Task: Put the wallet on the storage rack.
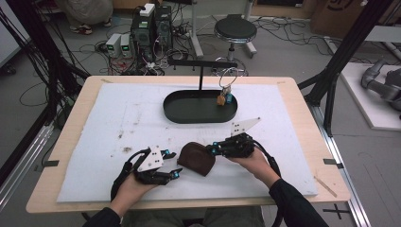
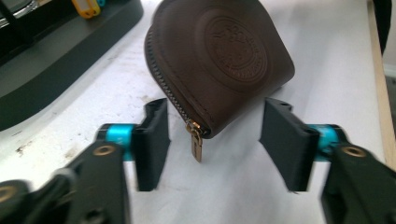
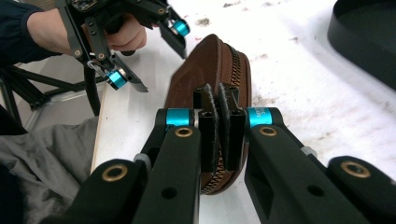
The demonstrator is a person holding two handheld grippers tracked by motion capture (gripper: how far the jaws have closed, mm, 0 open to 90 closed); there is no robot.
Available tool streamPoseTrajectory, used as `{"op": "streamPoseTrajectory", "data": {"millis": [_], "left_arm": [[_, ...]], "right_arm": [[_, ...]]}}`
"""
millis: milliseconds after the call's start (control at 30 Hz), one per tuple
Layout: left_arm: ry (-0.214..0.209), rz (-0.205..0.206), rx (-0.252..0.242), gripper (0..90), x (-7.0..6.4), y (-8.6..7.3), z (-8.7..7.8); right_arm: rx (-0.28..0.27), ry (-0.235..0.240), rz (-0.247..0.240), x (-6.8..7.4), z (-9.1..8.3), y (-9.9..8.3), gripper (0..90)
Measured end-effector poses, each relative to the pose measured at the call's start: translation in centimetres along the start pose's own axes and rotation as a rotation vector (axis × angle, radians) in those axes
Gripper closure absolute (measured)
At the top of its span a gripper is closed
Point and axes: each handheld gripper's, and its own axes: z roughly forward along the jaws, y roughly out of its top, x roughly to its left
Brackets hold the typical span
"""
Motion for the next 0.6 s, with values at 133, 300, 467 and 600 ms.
{"op": "streamPoseTrajectory", "data": {"millis": [133, 300, 467, 600], "left_arm": [[-0.026, -0.053, -0.038, 35.5, 0.7, 0.3, 0.1], [-0.066, -0.105, -0.078, 32.3, 1.7, 1.0, 0.7], [-0.093, -0.120, -0.087, 30.1, 2.2, 1.7, 1.6], [-0.100, -0.127, -0.096, 29.2, 2.6, 2.0, 2.3]], "right_arm": [[-0.002, -0.026, -0.054, 0.3, -0.7, 0.4, 88.5], [-0.003, -0.037, -0.098, 0.5, -1.2, 0.7, 88.5], [0.002, -0.025, -0.116, 0.7, -1.3, 0.7, 88.5], [0.009, -0.006, -0.128, 0.9, -1.1, 0.7, 88.5]]}}
